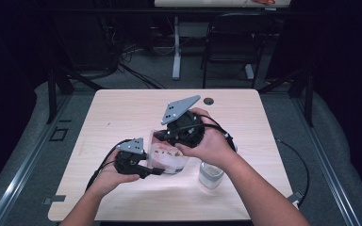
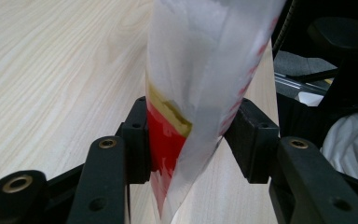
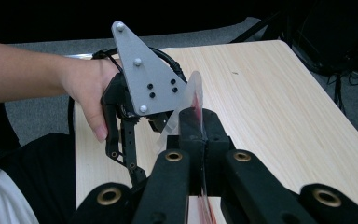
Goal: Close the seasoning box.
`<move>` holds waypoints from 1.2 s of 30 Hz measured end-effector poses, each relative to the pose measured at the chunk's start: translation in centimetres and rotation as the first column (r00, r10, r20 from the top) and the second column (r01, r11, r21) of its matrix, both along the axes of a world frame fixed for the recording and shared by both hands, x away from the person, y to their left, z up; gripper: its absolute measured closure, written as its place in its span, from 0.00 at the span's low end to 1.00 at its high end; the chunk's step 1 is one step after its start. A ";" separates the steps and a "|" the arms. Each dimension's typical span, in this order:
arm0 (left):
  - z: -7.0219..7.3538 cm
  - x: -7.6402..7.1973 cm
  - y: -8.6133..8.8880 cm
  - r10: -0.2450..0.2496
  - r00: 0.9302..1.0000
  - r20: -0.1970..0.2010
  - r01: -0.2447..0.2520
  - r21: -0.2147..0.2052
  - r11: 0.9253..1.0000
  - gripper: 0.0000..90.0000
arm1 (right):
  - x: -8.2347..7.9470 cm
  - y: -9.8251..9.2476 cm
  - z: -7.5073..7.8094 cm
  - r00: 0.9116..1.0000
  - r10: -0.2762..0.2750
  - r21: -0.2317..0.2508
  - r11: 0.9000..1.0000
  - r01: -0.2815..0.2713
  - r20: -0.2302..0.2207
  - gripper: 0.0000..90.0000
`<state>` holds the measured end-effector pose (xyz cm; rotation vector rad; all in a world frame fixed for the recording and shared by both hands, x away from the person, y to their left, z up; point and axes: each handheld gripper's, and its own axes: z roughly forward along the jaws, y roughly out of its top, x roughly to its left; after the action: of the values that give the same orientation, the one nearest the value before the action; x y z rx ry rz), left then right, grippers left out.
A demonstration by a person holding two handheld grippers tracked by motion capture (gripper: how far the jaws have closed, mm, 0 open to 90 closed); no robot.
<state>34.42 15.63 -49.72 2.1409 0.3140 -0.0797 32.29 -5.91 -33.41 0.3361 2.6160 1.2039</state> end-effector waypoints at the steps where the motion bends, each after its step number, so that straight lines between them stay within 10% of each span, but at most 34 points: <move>1: -0.1 0.0 0.0 0.002 1.000 -0.003 -0.002 -0.008 1.000 0.61 | 0.0 -0.1 -0.1 1.000 0.001 0.002 1.000 -0.001 -0.002 1.00; 36: 1.1 -0.4 0.5 0.018 0.999 -0.032 -0.012 0.156 0.988 0.69 | 0.1 -3.1 -2.1 0.998 -0.043 0.039 0.998 0.045 -0.043 1.00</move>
<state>34.00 16.11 -48.63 2.2934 0.3663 -0.0848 32.36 -9.05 -35.49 0.4288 2.6090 1.2492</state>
